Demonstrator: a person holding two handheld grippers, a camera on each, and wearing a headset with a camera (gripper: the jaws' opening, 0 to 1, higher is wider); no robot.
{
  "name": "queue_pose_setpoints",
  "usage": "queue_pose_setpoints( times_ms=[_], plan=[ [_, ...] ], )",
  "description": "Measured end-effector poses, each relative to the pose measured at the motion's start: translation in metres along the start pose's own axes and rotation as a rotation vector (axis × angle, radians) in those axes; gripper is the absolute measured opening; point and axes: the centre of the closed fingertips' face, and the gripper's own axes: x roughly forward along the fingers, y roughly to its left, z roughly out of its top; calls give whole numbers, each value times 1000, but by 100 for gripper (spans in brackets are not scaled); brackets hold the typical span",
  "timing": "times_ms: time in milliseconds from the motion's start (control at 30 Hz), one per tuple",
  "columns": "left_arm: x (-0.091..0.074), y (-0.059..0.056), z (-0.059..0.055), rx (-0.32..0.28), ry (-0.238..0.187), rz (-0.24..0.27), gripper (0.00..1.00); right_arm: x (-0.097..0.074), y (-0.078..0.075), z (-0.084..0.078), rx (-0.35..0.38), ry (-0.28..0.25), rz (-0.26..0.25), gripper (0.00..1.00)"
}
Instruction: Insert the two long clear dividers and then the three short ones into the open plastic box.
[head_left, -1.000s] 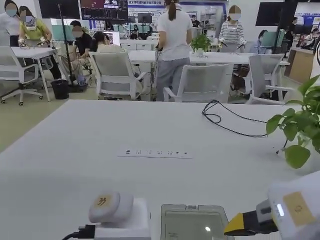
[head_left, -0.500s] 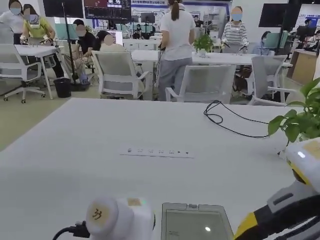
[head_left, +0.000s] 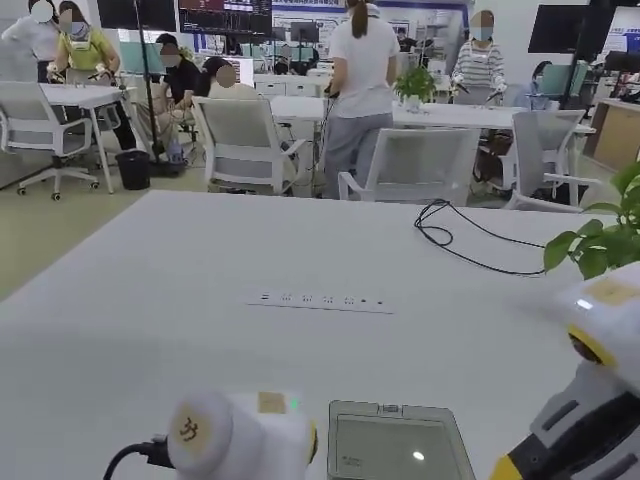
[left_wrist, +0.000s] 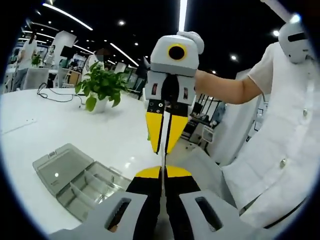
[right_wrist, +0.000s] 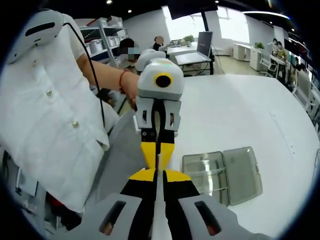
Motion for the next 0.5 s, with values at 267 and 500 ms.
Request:
queue_pose_setpoints(
  times_ms=[267,500],
  plan=[
    [-2,-2,-1,37,8,-5,0,4,8,2,14,-3,35,4],
    [-3,-2,-4,57,23,-1,0,6,9,1,14,0,49,3]
  ],
)
